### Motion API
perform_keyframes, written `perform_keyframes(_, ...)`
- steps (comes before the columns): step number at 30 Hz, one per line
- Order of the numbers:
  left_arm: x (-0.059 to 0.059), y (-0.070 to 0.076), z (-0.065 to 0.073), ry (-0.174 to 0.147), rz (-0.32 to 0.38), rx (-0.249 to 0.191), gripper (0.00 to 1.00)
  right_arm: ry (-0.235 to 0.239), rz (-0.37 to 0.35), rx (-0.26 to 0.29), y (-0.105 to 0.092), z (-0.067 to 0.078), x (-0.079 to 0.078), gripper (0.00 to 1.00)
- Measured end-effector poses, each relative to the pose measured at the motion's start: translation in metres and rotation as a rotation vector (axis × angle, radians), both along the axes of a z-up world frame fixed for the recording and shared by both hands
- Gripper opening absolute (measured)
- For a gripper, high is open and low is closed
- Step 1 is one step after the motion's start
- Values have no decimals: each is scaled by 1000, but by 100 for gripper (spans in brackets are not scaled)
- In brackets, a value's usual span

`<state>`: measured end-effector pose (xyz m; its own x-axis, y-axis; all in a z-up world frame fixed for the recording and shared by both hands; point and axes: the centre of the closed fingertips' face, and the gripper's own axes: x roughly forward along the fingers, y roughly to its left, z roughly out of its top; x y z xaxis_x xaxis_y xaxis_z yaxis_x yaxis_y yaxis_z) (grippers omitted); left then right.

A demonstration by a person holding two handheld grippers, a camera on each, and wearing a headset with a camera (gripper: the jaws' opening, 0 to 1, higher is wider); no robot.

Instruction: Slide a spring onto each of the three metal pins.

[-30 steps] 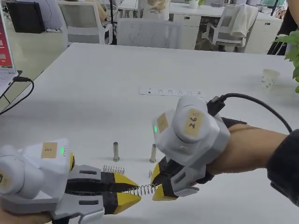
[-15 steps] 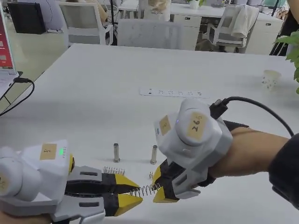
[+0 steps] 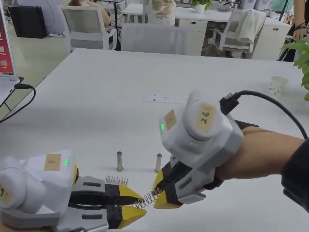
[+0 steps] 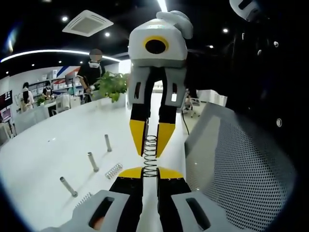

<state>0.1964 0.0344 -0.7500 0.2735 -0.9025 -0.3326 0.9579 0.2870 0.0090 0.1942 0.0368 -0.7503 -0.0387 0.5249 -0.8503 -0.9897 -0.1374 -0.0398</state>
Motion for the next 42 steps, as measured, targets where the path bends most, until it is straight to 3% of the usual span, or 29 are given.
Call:
perform_keyframes(16,1,0,-2,-2,4,4,2,7,9,30,18,12,-6,8)
perform_keyframes(42,1,-2,-7,6,0,1,3,-1,16,8,23,10,-7,8)
